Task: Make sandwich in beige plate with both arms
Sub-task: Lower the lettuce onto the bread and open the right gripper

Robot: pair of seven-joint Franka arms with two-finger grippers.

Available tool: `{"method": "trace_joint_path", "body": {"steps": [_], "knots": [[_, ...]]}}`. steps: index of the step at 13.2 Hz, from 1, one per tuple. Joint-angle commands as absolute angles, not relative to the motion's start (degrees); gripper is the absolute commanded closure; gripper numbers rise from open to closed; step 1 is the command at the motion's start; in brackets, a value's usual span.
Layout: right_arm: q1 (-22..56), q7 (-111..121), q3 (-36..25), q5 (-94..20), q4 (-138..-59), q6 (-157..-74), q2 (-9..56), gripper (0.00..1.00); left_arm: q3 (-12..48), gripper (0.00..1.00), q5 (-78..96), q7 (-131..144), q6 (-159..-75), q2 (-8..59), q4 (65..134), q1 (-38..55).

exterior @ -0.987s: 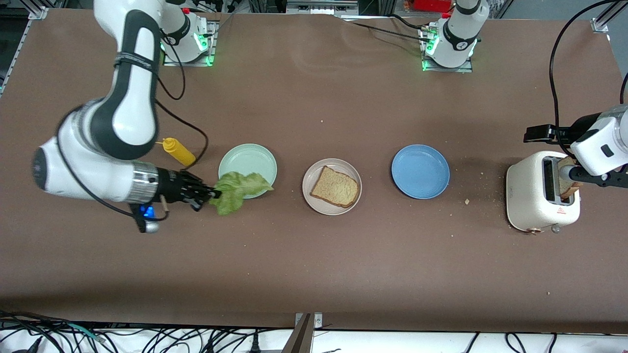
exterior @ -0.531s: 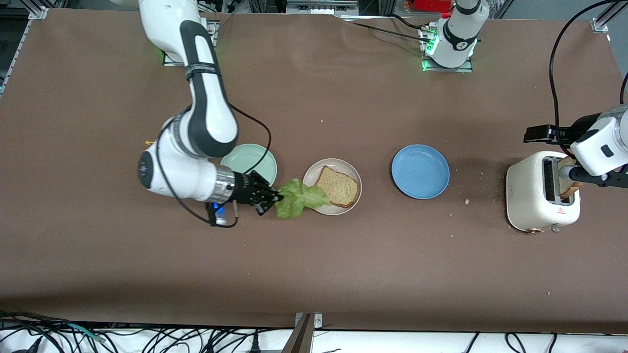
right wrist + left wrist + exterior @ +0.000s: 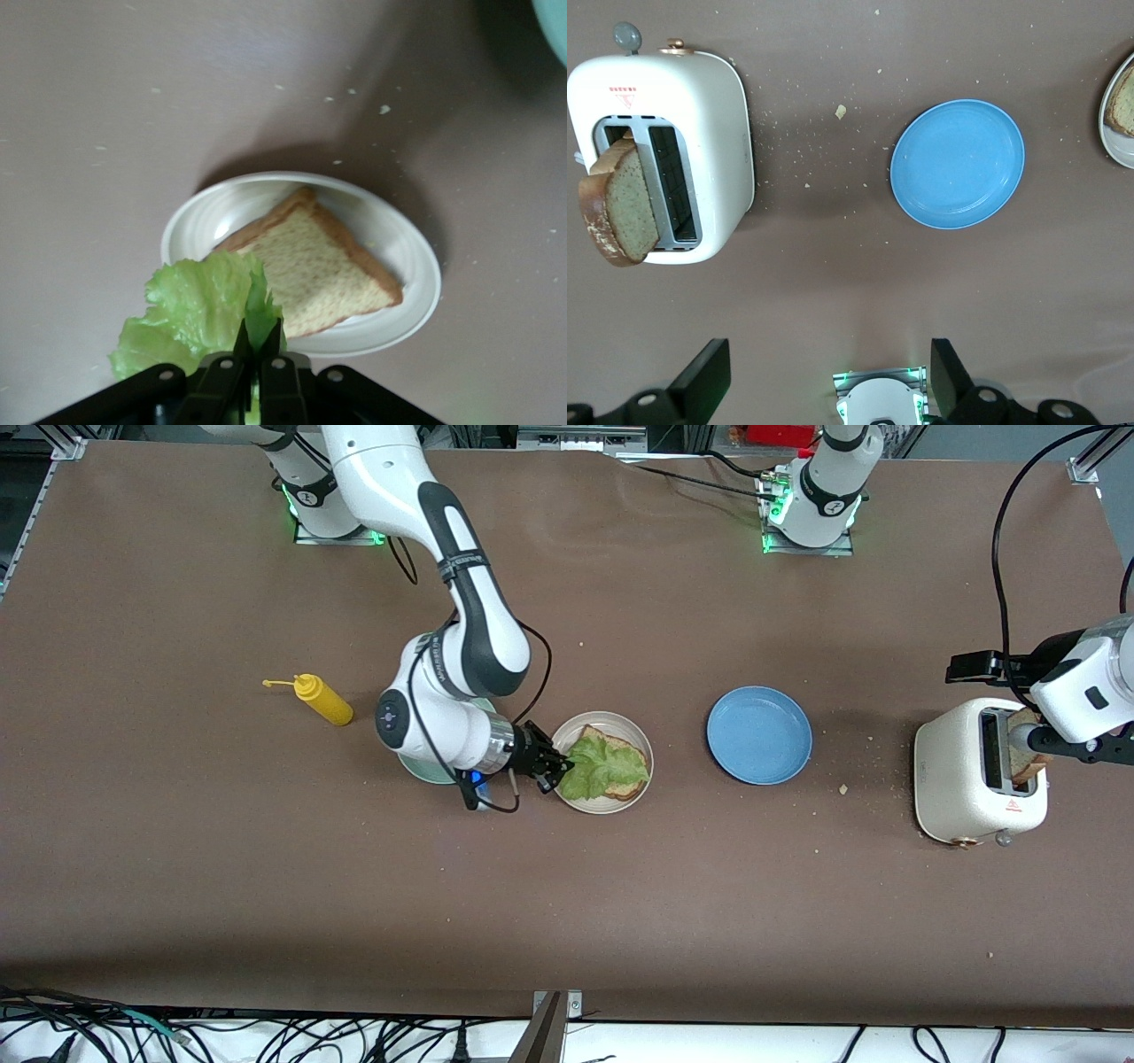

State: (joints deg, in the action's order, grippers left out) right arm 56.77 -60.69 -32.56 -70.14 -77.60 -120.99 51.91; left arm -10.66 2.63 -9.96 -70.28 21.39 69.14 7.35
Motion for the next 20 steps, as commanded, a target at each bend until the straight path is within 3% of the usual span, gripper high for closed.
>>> {"method": "trace_joint_path", "body": {"steps": [1, 7, 8, 10, 11, 14, 16, 20], "knots": [[58.2, -61.3, -32.9, -70.1, -77.2, -122.5, 54.0, 1.00, -10.5, 0.01, 0.4, -10.3, -70.6, 21.0, 69.3, 7.4], [58.9, -61.3, -32.5, -68.7, -77.3, -124.6, 55.4, 1.00, -10.5, 0.01, 0.3, -10.3, -70.7, 21.1, 69.4, 7.4], [58.8, -61.3, -32.5, -68.7, -77.3, -124.6, 55.4, 0.88, -10.5, 0.01, 0.2, -10.3, -70.7, 21.1, 69.4, 7.4], [59.0, -61.4, -32.5, -67.9, -77.2, -124.7, 55.4, 0.13, -10.5, 0.01, -0.9, -10.3, -70.6, 21.1, 69.4, 7.4], [59.2, -61.5, -32.5, -67.2, -77.2, -124.7, 55.2, 0.00, -10.5, 0.01, -1.5, -10.3, -70.7, 21.1, 69.4, 7.4], [59.1, -61.2, -33.8, -67.0, -76.8, -124.4, 54.2, 0.00, -10.4, 0.01, -1.3, -10.5, -72.7, 19.6, 71.2, 5.7], [59.3, -60.5, -37.8, -65.1, -76.8, -121.5, 52.0, 0.00, -10.2, 0.01, -1.4, -10.6, -77.1, 15.2, 77.4, 4.7], [58.6, -50.4, -48.7, -61.0, -76.3, -102.5, 47.1, 0.00, -10.1, 0.00, -1.5, -14.9, -91.9, 5.2, 95.1, 1.6]]}}
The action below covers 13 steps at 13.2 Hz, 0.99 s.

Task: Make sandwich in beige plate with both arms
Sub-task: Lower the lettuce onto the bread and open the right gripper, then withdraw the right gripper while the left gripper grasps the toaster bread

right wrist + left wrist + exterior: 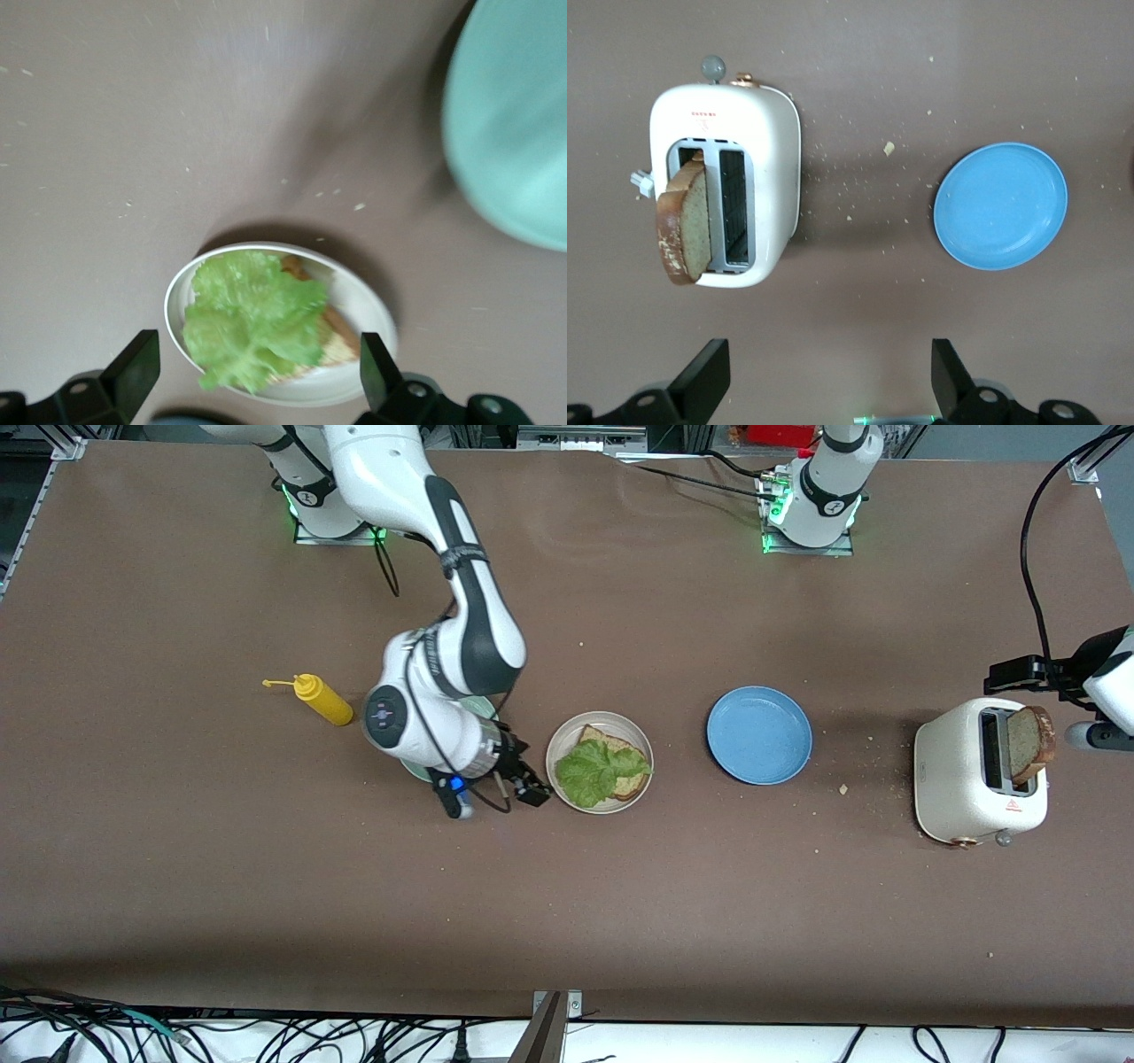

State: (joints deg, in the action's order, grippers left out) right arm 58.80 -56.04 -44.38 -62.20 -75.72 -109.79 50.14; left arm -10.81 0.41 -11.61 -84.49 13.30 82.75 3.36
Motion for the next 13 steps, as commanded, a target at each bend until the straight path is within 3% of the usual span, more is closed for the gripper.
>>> {"method": "trace_joint_path", "body": {"steps": [1, 7, 13], "knots": [[58.6, -45.8, -52.6, -61.0, -76.2, -97.8, 46.8, 0.00, -10.1, 0.01, -1.5, -17.5, -95.2, 3.9, 98.4, 0.4], [58.3, -20.2, -71.9, -61.1, -76.2, -78.7, 46.8, 0.00, -10.1, 0.01, -1.2, -24.0, -111.1, 3.1, 109.5, -6.3], [53.3, -18.3, -73.1, -61.3, -72.5, -74.5, 46.9, 0.00, -10.1, 0.01, -1.3, -26.5, -126.8, 6.1, 115.7, -9.4]]}}
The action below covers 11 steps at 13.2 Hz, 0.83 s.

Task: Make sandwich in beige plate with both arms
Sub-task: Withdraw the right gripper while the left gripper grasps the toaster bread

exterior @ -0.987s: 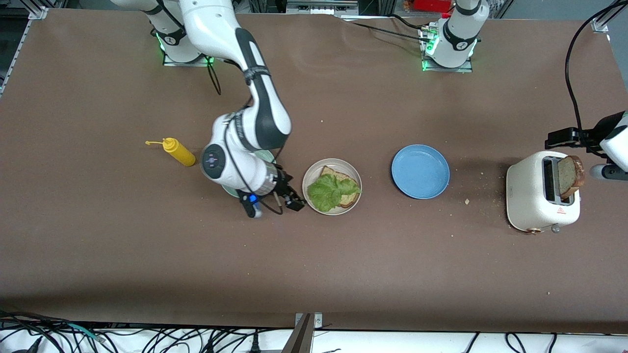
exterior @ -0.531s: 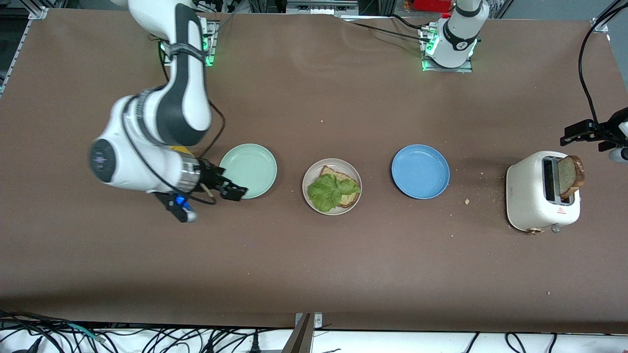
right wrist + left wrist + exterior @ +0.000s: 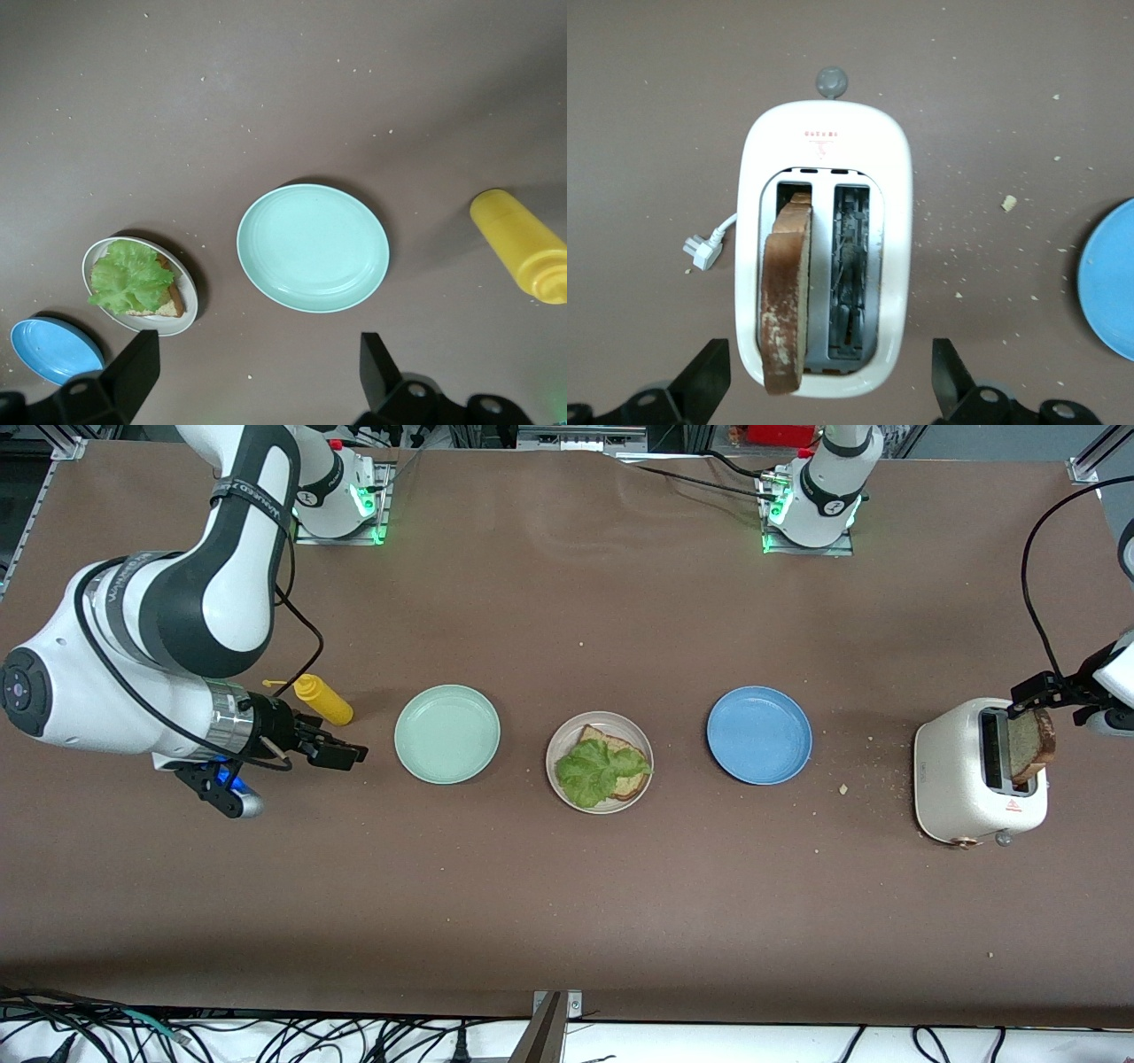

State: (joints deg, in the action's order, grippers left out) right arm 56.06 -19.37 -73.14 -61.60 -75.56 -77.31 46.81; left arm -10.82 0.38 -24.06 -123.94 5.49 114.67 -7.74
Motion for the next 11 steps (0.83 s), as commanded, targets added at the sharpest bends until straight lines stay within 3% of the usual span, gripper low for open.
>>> {"method": "trace_joint_path", "body": {"steps": [1, 2, 3, 4, 5, 8, 11], "knots": [[51.3, -17.8, -72.3, -61.4, -71.0, -73.8, 46.9, 0.00, -10.1, 0.01, -1.2, -28.9, -128.3, 7.2, 115.7, -10.2], [48.5, -17.4, -70.5, -61.4, -69.9, -73.2, 46.8, 0.00, -10.0, 0.01, -0.9, -30.8, -129.6, 8.3, 115.7, -11.3], [44.5, -17.5, -67.1, -61.3, -67.3, -72.3, 46.8, 0.00, -10.1, 0.15, -0.8, -31.5, -129.9, 9.0, 115.7, -11.5], [40.9, -17.5, -64.4, -61.3, -64.5, -71.1, 46.8, 0.00, -10.1, 0.67, -1.2, -31.6, -129.5, 9.3, 115.7, -11.5], [38.2, -17.6, -62.8, -61.2, -62.9, -70.4, 46.8, 0.00, -10.1, 1.00, -1.4, -32.1, -128.9, 9.7, 115.6, -11.5], [33.9, -16.9, -59.0, -60.8, -62.0, -70.3, 46.4, 0.00, -10.1, 1.00, -1.3, -36.2, -126.7, 10.9, 114.5, -11.5], [28.0, -16.6, -50.5, -57.3, -61.4, -71.0, 44.2, 0.00, -10.1, 1.00, -1.3, -36.1, -118.6, 11.7, 107.5, -11.3]]}}
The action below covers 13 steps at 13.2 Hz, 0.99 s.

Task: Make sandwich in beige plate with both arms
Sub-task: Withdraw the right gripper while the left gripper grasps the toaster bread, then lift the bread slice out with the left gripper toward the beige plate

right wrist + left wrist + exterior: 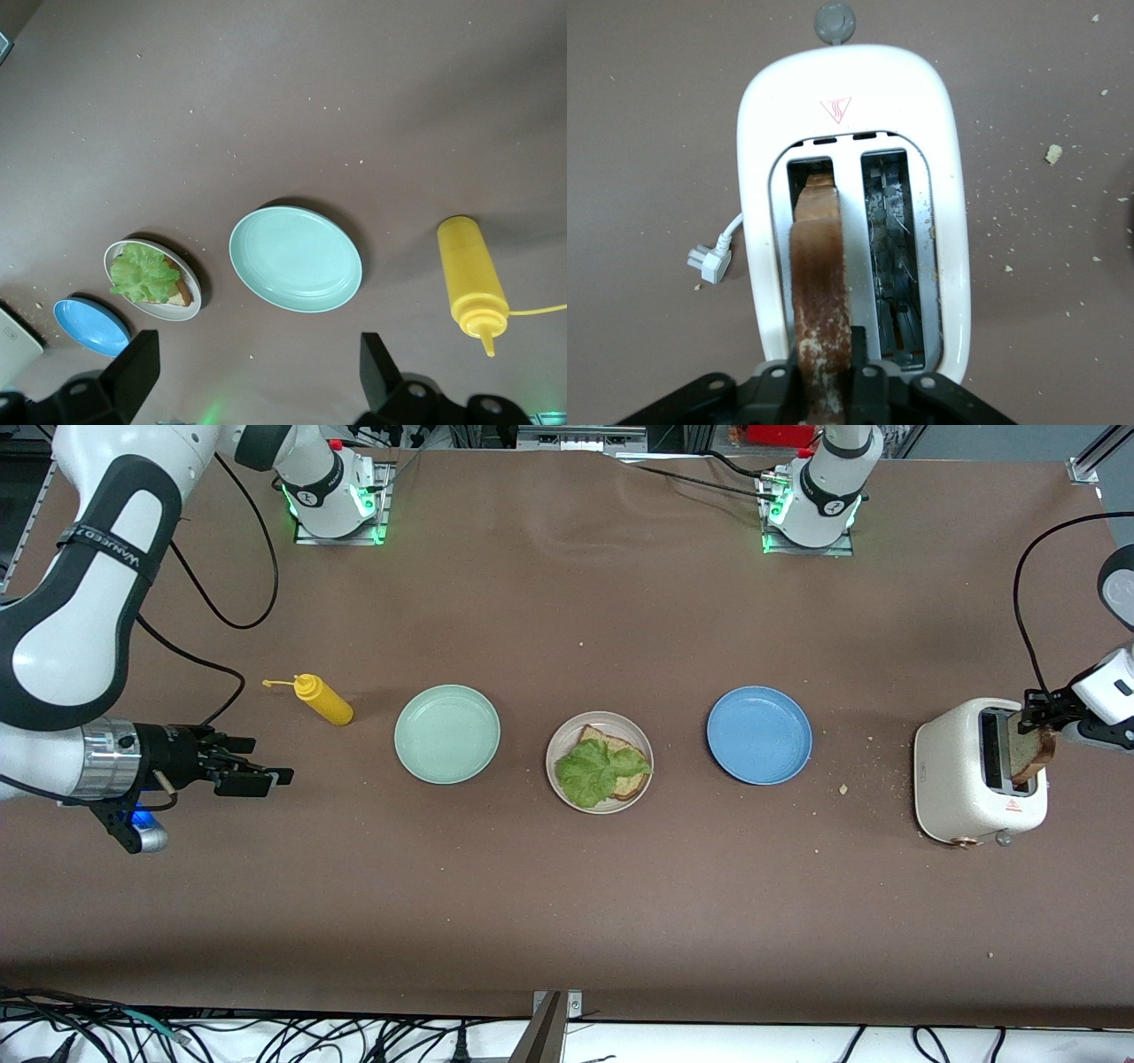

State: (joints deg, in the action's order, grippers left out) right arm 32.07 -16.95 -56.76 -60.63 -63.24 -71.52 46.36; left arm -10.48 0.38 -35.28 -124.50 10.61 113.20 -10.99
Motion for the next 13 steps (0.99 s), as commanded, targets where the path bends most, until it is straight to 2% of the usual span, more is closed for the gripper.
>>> {"method": "trace_joint_path", "body": {"steps": [1, 5, 7, 10, 13], "knots": [[24.9, -16.6, -45.4, -55.4, -61.3, -71.4, 43.5, 0.00, -10.1, 1.00, -1.3, -36.2, -115.3, 12.4, 105.0, -11.2], [15.3, -15.8, -24.9, -35.8, -61.4, -74.9, 38.0, 0.00, -9.6, 1.00, -1.3, -36.6, -102.4, 12.6, 95.9, -10.6], [11.4, -13.7, -17.4, -26.2, -61.7, -75.8, 35.6, 0.00, -8.1, 1.00, -0.8, -36.6, -93.8, 13.0, 90.9, -10.5], [10.4, -2.9, -15.7, -14.5, -63.0, -76.2, 31.5, 0.00, -4.0, 1.00, 4.9, -35.8, -85.6, 13.7, 88.2, -10.1], [9.5, -1.3, -14.9, -12.1, -72.9, -82.8, 23.8, 0.00, -2.9, 1.00, 17.8, -35.9, -81.7, 16.8, 88.4, -8.7]]}}
